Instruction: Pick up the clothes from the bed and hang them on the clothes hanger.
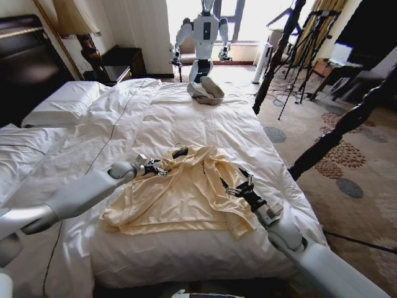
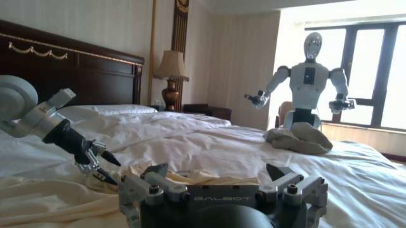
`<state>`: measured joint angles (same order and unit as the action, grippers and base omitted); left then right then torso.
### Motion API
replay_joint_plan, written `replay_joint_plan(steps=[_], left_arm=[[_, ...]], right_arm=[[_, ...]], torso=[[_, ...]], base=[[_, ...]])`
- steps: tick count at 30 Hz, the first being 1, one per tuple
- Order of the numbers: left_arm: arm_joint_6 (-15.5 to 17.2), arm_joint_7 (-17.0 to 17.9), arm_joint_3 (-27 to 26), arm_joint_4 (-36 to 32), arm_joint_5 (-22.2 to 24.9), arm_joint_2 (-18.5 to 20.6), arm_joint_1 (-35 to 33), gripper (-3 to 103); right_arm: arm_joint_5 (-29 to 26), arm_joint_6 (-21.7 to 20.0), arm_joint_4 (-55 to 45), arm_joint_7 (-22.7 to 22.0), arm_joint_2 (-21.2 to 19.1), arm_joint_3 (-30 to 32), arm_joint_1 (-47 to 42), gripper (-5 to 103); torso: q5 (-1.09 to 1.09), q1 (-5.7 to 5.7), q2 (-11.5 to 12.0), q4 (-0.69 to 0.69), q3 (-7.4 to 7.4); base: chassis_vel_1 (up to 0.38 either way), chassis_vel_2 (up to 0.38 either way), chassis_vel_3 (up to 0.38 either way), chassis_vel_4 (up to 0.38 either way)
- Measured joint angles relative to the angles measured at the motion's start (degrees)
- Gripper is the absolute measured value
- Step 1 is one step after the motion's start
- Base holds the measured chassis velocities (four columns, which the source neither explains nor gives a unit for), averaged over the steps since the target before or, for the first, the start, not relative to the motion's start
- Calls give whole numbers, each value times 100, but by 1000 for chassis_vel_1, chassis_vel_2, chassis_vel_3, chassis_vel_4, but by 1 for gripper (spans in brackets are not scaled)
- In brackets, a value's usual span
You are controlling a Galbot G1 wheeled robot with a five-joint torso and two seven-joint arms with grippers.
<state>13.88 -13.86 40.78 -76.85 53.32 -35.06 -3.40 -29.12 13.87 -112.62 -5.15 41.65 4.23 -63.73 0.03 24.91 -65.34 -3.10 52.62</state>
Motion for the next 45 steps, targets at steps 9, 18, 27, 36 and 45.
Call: replay_joint_plan(steps=[9,18,27,36,45], left_arm=[[36,351,291,815,20,-582,362,99],[-125,305,496,914,-548,-589,296,94],[-56,27,640,1201,-684,-798,392,72],[-48,127,629,1322,-691,-962,431,48],[-186,251,533,1274,-1022,-880,420,25]], right_arm=[[25,18,-18,-47,-27,77,-105,100],[25,50,-22,-56,-32,118,-115,100],[45,85,-66,-76,-6,268,-281,100],[52,121,-90,-70,-15,456,-460,100],[42,122,-93,-72,-17,451,-400,100]], torso=[[0,1,-1,-4,1],[1,0,-1,0,0],[0,0,-1,0,0],[2,0,-1,-2,1],[1,1,-1,-2,1]], base=[[0,0,0,0],[0,0,0,0],[0,0,0,0],[0,0,0,0],[0,0,0,0]])
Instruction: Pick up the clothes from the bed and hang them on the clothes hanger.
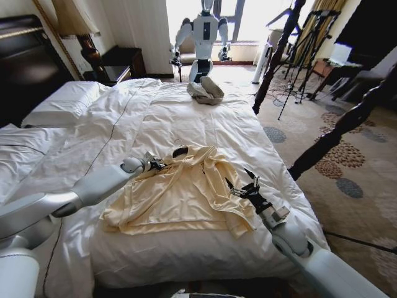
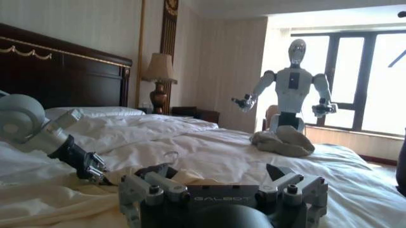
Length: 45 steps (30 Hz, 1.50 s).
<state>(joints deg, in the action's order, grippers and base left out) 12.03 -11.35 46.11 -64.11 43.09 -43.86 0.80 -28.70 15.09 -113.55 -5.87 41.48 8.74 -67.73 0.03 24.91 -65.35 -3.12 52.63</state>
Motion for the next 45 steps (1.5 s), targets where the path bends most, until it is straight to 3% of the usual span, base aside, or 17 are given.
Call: replay_joint_plan(steps=[6,9,17,23,31,38,45], left_arm=[[-102,69,-59,-21,-243,45,-47,19],[-331,55,-62,-15,-765,113,-40,19],[-675,-169,-150,-244,-1567,402,68,19],[-692,-202,-229,-468,-1677,552,57,19],[-688,79,-1013,-737,-2261,574,-283,19],[-827,292,-1653,-887,-2787,570,-456,19],[-1022,365,-1820,-1043,-3097,762,-484,19]], right_arm=[[-6,0,0,-3,-5,2,7,100],[-8,0,7,-4,5,37,-10,100],[-12,10,15,-30,60,57,-24,100],[-25,9,14,-95,81,57,44,100],[-63,-303,42,-734,183,-93,290,100],[-146,-364,36,-806,69,-5,281,100],[-199,-443,62,-909,41,-20,406,100]], torso=[[0,0,0,0,0],[1,0,1,-1,0],[-1,0,1,2,-1],[-1,0,1,2,-1],[-1,0,1,1,-1],[-1,0,1,0,-1],[0,0,1,1,-1]], base=[[0,0,0,0],[0,0,0,0],[0,0,0,0],[0,0,0,0],[0,0,0,0],[0,0,0,0],[0,0,0,0]])
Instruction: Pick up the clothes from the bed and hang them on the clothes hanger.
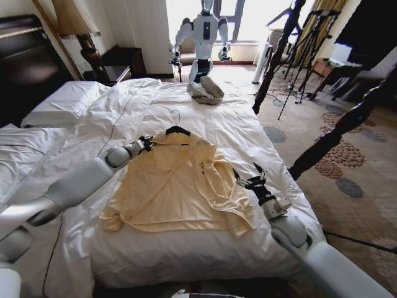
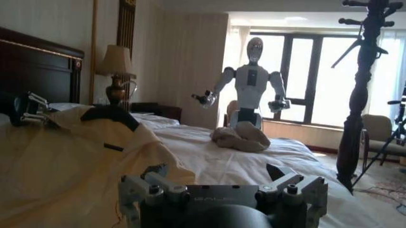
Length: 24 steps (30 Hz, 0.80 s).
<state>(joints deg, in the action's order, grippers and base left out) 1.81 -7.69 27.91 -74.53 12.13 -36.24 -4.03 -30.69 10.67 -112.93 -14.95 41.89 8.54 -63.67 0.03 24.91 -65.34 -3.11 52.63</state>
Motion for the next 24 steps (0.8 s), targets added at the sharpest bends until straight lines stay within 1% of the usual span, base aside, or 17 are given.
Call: replay_joint_plan(steps=[2,7,8,9,10,11,12,14,15,16,18,24], left_arm=[[-48,23,-113,-144,-134,103,-93,19],[-53,65,-311,-383,-191,205,-326,19],[-51,72,-360,-459,-201,240,-408,19],[-40,83,-426,-573,-206,291,-521,19],[-31,101,-467,-663,-214,318,-595,19],[-31,101,-467,-663,-214,318,-595,19],[-26,146,-500,-731,-256,317,-629,19],[-26,236,-576,-804,-317,313,-647,19],[-26,236,-576,-804,-317,313,-647,19],[-34,296,-652,-864,-388,316,-647,19],[-39,326,-712,-930,-447,327,-635,19],[-36,504,-841,-1000,-495,287,-623,19]], right_arm=[[-5,-31,2,-52,20,-50,33,100],[-37,-109,23,-138,43,-100,122,100],[-77,-176,65,-217,81,-150,219,100],[-197,-335,154,-391,178,-280,438,100],[-361,-494,268,-599,307,-412,690,100],[-361,-494,268,-599,307,-412,690,100],[-551,-664,381,-809,470,-541,983,100],[-767,-867,522,-977,696,-691,1382,100],[-767,-867,522,-977,696,-691,1382,100],[-842,-960,598,-1004,788,-772,1606,100],[-893,-1024,661,-994,835,-861,1813,100],[-939,-1038,709,-897,874,-975,1999,100]], torso=[[0,0,0,1,0],[0,-1,-1,-2,0],[1,-1,-1,-3,0],[1,-1,-1,-3,0],[-1,-1,-1,0,0],[-1,-1,-1,0,0],[2,-1,-1,1,0],[1,0,-1,2,0],[1,0,-1,2,0],[0,0,-1,2,0],[1,1,-1,1,0],[0,0,-1,-1,0]], base=[[0,0,0,0],[0,0,0,0],[0,0,0,0],[0,0,0,0],[0,0,0,0],[0,0,0,0],[0,0,0,0],[0,0,0,0],[0,0,0,0],[0,0,0,0],[0,0,0,0],[0,0,0,0]])
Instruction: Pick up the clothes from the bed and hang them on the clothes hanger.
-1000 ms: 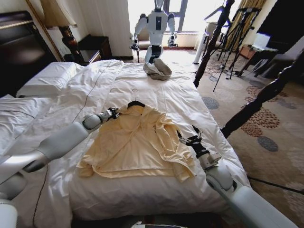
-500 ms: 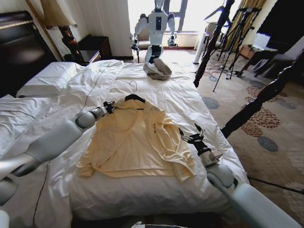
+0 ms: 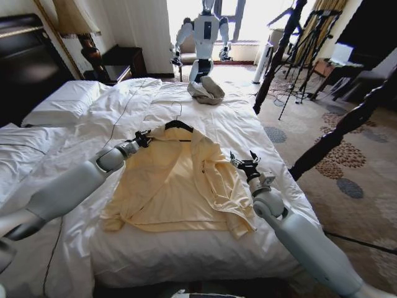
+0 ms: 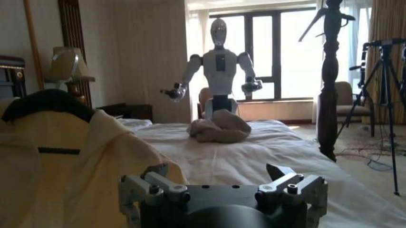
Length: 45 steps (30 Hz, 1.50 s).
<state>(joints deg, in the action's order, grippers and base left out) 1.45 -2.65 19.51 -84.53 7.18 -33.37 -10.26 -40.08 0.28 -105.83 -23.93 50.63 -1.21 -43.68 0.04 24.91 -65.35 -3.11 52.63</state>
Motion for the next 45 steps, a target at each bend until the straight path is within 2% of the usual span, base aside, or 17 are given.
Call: replay_joint_plan(steps=[5,8,11,14,18,22,27,31,34,35,38,39,40,42,45], left_arm=[[175,247,-321,-67,-141,-85,-26,19],[265,428,-843,-129,-211,-122,-215,19],[285,469,-1157,-229,-213,-66,-413,19],[280,469,-1308,-330,-212,17,-580,19],[212,473,-1631,-603,-205,213,-955,19],[98,530,-1835,-769,-205,335,-1137,19],[-105,648,-2004,-1034,-164,534,-1143,19],[-143,675,-2105,-1211,-77,636,-1102,19],[-142,688,-2240,-1592,119,833,-1001,19],[-142,688,-2240,-1592,119,833,-1001,19],[-97,711,-2349,-1937,298,1011,-875,19],[-97,711,-2349,-1937,298,1011,-875,19],[-69,723,-2396,-2069,392,1085,-822,19],[-57,733,-2415,-2127,437,1119,-793,19],[-23,792,-2508,-2363,715,1324,-585,19]], right_arm=[[-102,145,-146,176,-152,86,-222,100],[-293,611,-259,1013,-467,239,-487,100],[-415,749,-347,1258,-649,269,-625,100],[-468,741,-372,1222,-708,274,-639,100],[-508,591,-344,902,-688,244,-404,100],[-531,563,-346,858,-711,239,-351,100],[-566,563,-432,829,-839,319,-540,100],[-644,589,-480,831,-917,390,-628,100],[-1122,742,-608,953,-1019,550,-696,100],[-1122,742,-608,953,-1019,550,-696,100],[-1701,895,-772,1092,-1086,753,-753,100],[-1701,895,-772,1092,-1086,753,-753,100],[-1900,958,-845,1228,-1135,876,-788,100],[-1964,980,-870,1282,-1157,922,-801,100],[-2242,1124,-1058,1699,-1338,1216,-945,100]], torso=[[-1,1,0,0,0],[-1,0,0,-3,0],[-1,-1,0,-2,0],[0,-1,0,1,0],[0,0,0,2,0],[0,0,0,1,0],[0,0,0,1,0],[0,0,0,-1,0],[-1,0,0,0,0],[-1,0,0,0,0],[-1,0,0,1,-1],[-1,0,0,1,-1],[-1,0,0,1,-1],[-1,0,0,0,-1],[-1,0,0,0,0]], base=[[0,0,0,0],[0,0,0,0],[0,0,0,0],[0,0,0,0],[0,0,0,0],[0,0,0,0],[0,0,0,0],[0,0,0,0],[0,0,0,0],[0,0,0,0],[0,0,0,0],[0,0,0,0],[0,0,0,0],[0,0,0,0],[0,0,0,0]])
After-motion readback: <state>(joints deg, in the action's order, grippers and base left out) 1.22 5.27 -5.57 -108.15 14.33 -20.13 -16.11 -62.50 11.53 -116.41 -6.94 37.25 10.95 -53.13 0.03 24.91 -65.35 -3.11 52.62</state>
